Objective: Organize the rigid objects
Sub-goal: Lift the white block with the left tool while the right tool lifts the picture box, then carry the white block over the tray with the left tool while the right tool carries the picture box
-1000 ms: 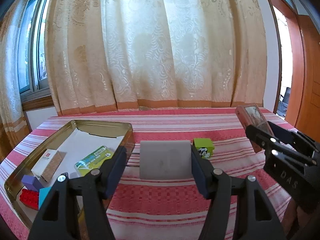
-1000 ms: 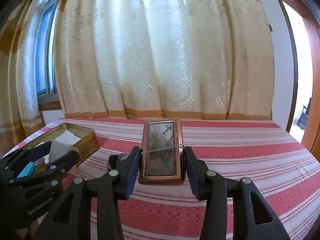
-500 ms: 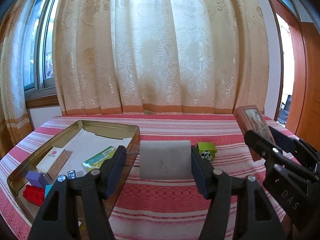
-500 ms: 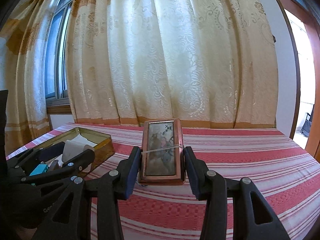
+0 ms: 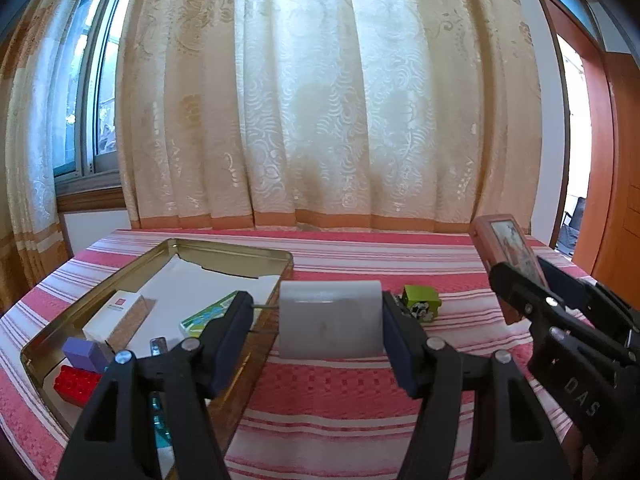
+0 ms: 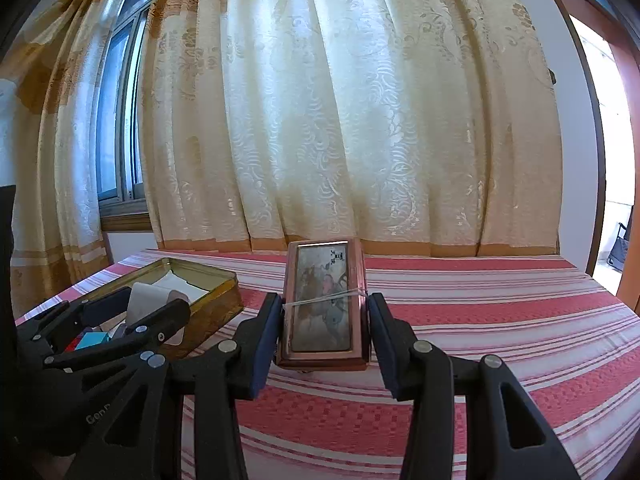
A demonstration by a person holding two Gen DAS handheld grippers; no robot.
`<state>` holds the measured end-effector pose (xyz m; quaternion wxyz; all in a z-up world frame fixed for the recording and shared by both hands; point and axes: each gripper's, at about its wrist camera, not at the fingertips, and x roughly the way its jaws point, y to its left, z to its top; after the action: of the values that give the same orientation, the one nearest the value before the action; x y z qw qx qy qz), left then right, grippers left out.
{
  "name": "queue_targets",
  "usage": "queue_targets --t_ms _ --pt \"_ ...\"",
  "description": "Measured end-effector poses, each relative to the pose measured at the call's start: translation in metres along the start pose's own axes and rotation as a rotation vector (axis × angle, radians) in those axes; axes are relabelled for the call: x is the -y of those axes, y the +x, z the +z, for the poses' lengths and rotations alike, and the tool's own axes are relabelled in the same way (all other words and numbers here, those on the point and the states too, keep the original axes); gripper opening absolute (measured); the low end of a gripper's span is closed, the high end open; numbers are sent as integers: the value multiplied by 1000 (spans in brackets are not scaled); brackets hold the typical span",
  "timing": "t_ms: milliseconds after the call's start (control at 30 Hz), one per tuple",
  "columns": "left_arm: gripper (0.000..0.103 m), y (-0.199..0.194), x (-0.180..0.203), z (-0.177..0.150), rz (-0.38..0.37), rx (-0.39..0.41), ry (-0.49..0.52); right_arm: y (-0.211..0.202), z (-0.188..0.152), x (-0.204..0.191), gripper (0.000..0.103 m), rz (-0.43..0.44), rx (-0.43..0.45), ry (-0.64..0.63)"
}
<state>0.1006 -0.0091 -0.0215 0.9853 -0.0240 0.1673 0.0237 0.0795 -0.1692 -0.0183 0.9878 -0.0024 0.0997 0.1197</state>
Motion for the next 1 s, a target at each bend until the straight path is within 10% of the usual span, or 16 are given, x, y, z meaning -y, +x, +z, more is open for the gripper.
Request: queue_targets --t_ms 1000 --pt "63 -17 -27 -4 35 46 -25 -3 -3 -26 47 79 10 0"
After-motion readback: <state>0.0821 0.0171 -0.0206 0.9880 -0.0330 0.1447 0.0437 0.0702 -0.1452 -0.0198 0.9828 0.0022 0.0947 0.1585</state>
